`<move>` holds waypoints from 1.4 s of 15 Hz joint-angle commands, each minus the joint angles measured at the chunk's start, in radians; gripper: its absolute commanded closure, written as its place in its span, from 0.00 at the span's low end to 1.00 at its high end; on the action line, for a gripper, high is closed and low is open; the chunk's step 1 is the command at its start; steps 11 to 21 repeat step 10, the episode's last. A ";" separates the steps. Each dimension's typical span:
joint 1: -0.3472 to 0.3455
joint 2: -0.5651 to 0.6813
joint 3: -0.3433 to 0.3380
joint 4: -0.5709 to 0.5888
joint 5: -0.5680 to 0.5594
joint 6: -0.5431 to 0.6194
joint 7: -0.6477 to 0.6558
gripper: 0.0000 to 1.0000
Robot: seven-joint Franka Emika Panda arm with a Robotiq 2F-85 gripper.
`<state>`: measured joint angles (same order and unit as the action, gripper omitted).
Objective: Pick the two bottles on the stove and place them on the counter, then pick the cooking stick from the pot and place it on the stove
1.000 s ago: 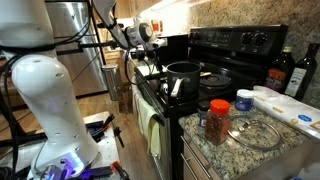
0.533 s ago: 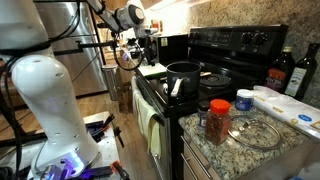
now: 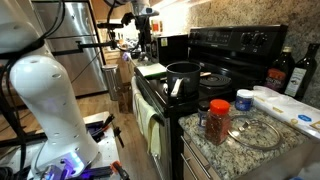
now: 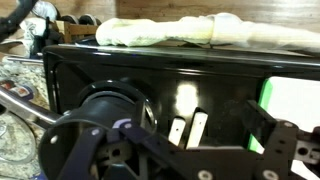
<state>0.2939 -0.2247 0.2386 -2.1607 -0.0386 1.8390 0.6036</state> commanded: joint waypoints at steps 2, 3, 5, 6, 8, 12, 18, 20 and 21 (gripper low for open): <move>-0.088 -0.102 -0.048 0.003 0.041 -0.145 -0.134 0.00; -0.103 -0.122 -0.061 -0.003 0.039 -0.158 -0.163 0.00; -0.127 -0.151 -0.087 -0.014 0.036 -0.168 -0.239 0.00; -0.136 -0.164 -0.102 -0.023 0.037 -0.158 -0.285 0.00; -0.148 -0.137 -0.083 0.000 0.019 -0.148 -0.256 0.00; -0.156 -0.152 -0.105 -0.007 0.021 -0.148 -0.306 0.00; -0.156 -0.152 -0.105 -0.007 0.021 -0.148 -0.306 0.00; -0.156 -0.152 -0.105 -0.007 0.021 -0.148 -0.306 0.00; -0.156 -0.152 -0.105 -0.007 0.021 -0.148 -0.306 0.00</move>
